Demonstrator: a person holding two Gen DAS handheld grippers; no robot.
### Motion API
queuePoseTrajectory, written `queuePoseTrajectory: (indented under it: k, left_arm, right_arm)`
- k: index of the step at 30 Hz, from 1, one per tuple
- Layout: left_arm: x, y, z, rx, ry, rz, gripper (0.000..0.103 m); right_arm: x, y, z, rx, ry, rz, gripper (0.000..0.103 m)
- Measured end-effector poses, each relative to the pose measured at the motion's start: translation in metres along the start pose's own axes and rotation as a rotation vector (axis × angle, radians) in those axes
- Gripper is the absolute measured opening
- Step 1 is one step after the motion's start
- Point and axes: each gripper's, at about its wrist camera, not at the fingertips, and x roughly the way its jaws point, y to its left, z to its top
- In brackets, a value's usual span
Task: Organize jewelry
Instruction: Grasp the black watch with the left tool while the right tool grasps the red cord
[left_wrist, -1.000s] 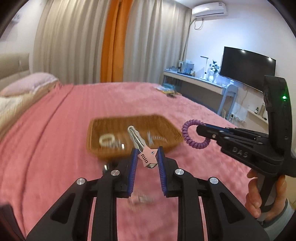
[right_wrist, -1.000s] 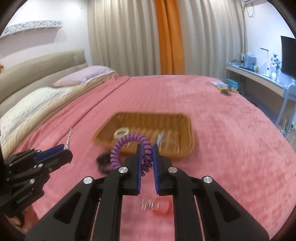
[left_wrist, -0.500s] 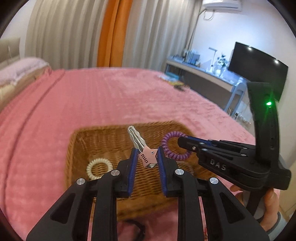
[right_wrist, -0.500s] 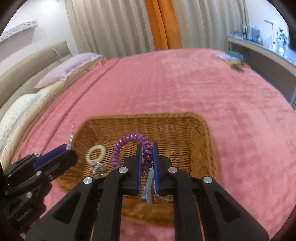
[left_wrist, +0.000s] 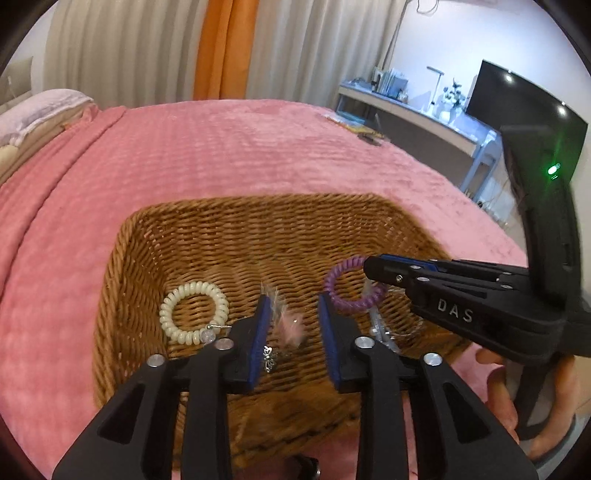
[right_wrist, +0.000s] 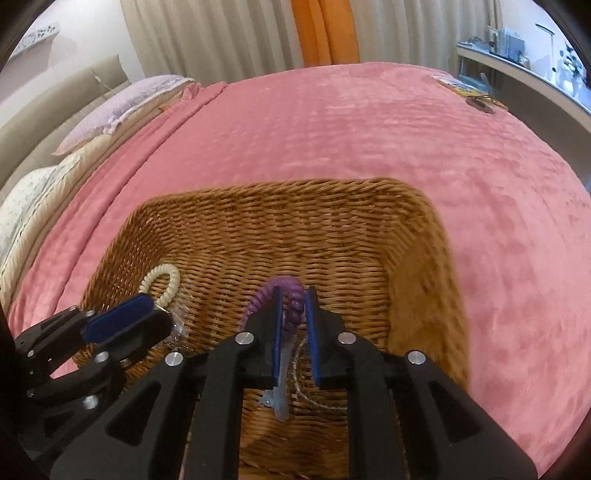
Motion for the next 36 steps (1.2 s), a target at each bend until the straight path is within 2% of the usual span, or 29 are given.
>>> queuePoseTrajectory:
  k: [2,3,11,14,17,20,25,31,36]
  left_arm:
    - [-0.013,-0.002,0.0,-0.01,-0.024,-0.004,0.039]
    - [-0.02,-0.002,0.001,-0.019,-0.037,-0.008,0.039]
    - [-0.105,-0.008,-0.007,-0.058,-0.165,-0.055,0.043]
    - [-0.135,-0.009,-0.026,-0.086,-0.205,-0.072,0.048]
    - [-0.147,-0.01,-0.049,-0.105,-0.21,-0.062,0.048]
    - [-0.152,-0.007,-0.073,-0.136,-0.208,-0.051,0.048]
    - [-0.148,0.005,-0.099,-0.206,-0.186,-0.041,0.048]
    - [-0.123,0.017,-0.111,-0.234,-0.116,-0.003,0.048]
    - [-0.094,0.024,-0.111,-0.231,-0.022,0.047,0.048]
  right_arm:
    - [-0.012,-0.001,0.0,0.005,-0.024,0.005,0.028]
    - [-0.018,-0.001,0.001,0.006,-0.034,0.008,0.029]
    - [-0.093,0.011,-0.025,-0.037,-0.128,0.038,0.03]
    - [-0.119,0.011,-0.043,-0.052,-0.15,0.056,0.03]
    - [-0.138,0.002,-0.072,-0.048,-0.16,0.11,0.034]
    - [-0.144,-0.005,-0.096,-0.043,-0.146,0.113,0.034]
    - [-0.135,-0.007,-0.136,-0.066,-0.114,0.048,0.034]
    - [-0.114,-0.003,-0.169,-0.127,-0.065,-0.057,0.034]
    - [-0.102,-0.01,-0.177,-0.117,-0.041,-0.075,0.034]
